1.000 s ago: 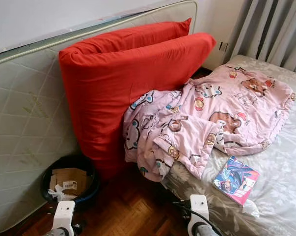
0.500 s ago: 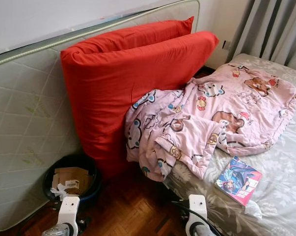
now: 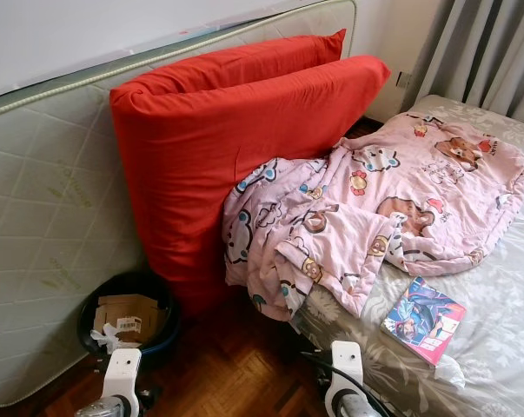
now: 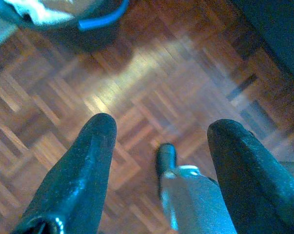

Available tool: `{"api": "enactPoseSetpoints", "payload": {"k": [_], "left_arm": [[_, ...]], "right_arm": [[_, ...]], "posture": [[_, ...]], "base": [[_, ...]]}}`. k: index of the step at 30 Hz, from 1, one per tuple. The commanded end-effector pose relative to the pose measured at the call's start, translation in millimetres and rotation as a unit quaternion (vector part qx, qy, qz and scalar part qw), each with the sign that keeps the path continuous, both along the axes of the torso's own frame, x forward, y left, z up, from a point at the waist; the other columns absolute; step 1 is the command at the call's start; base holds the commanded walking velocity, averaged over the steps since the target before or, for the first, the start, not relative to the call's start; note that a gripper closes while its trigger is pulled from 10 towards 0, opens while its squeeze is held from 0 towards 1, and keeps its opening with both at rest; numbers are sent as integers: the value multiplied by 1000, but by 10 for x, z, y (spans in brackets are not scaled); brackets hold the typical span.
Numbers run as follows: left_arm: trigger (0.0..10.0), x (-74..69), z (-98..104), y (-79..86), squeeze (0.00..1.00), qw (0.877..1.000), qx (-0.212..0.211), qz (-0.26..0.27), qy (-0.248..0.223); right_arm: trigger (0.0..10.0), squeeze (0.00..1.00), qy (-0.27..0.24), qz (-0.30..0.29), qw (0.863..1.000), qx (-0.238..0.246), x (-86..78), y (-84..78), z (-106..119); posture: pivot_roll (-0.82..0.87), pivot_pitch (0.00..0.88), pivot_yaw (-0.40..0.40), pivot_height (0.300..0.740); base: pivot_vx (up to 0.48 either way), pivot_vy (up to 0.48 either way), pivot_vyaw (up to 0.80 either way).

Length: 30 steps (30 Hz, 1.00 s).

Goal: Clean up the room

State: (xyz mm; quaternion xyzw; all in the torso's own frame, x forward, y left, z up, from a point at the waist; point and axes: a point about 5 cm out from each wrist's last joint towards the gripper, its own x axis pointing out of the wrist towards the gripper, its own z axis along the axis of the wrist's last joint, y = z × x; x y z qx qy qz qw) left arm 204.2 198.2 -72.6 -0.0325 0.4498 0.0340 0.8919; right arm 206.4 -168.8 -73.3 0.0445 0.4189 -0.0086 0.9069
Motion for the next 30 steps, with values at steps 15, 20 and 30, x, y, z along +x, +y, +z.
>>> {"api": "enactPoseSetpoints", "payload": {"k": [15,20,30], "left_arm": [[10000,-49,-33,-15,0,1000,4,23,12],[10000,-47,-31,-8,0,1000,14,11,15],[10000,-38,-23,14,0,1000,17,13,9]], "right_arm": [[10000,0,6,-12,1000,10,5,-78,6],[10000,0,14,1,1000,9,3,-77,3],[10000,0,14,2,1000,9,-9,-70,-4]], "posture": [[88,0,-10,740],[89,0,-17,740],[85,0,-11,740]], "base": [[0,0,0],[0,0,-635],[0,0,-783]]}}
